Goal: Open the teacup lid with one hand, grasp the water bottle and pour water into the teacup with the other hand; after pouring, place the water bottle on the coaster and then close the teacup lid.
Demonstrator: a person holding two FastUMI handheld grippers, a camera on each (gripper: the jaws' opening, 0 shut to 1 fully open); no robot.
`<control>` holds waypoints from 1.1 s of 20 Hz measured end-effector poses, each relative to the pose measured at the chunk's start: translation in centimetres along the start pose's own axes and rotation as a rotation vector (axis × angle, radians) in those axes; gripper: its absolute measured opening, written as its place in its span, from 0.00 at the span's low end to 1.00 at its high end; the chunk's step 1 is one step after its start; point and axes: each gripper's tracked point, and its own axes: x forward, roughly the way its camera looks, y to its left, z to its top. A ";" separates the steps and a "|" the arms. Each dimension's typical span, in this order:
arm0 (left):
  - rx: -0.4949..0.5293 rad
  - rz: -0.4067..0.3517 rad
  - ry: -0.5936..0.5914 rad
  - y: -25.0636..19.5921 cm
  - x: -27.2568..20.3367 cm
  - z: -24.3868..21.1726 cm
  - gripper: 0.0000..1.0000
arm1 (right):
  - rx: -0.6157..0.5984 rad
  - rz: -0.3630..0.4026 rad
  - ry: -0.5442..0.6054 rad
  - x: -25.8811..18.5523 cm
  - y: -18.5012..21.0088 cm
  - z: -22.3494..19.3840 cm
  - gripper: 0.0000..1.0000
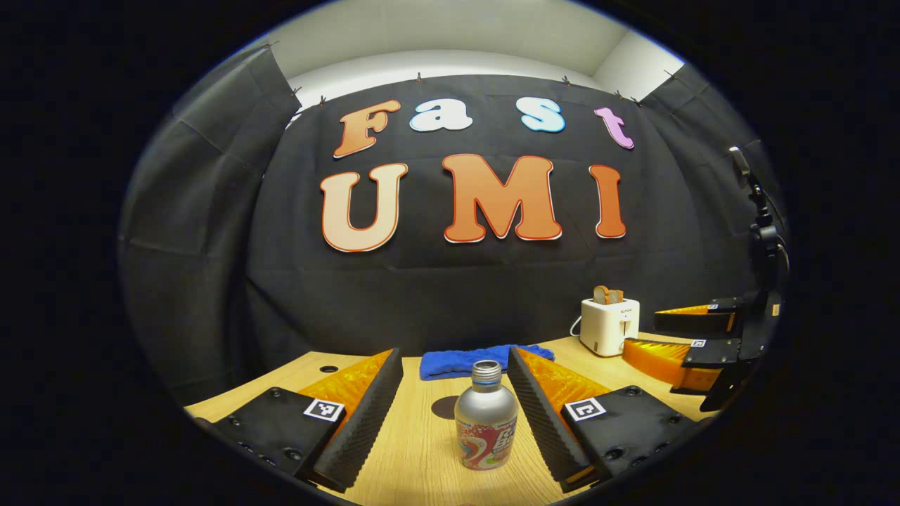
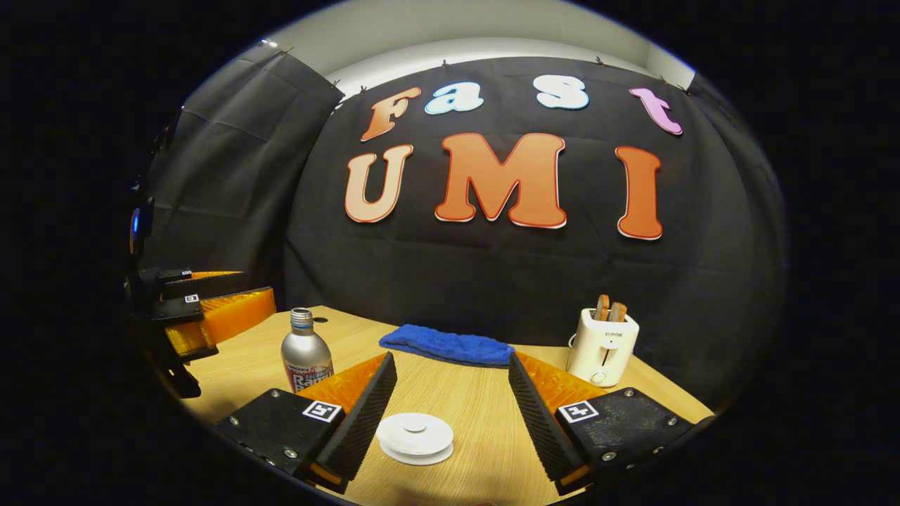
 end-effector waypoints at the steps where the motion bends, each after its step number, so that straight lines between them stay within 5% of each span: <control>1: -0.005 -0.006 0.009 -0.1 0.1 -0.5 1.00 | 0.003 0.010 0.022 0.4 0.3 -0.7 0.96; 8: 0.005 -0.014 0.063 -0.6 0.2 -2.7 0.98 | 0.013 0.072 0.172 2.0 2.3 -6.0 0.90; 18: -0.038 -0.046 0.118 -1.2 0.9 -5.6 0.94 | 0.035 0.132 0.290 3.6 3.9 -9.9 0.55; 22: -0.057 -0.055 0.164 -1.3 1.3 -7.5 1.00 | 0.039 0.160 0.288 3.5 4.6 -9.9 0.42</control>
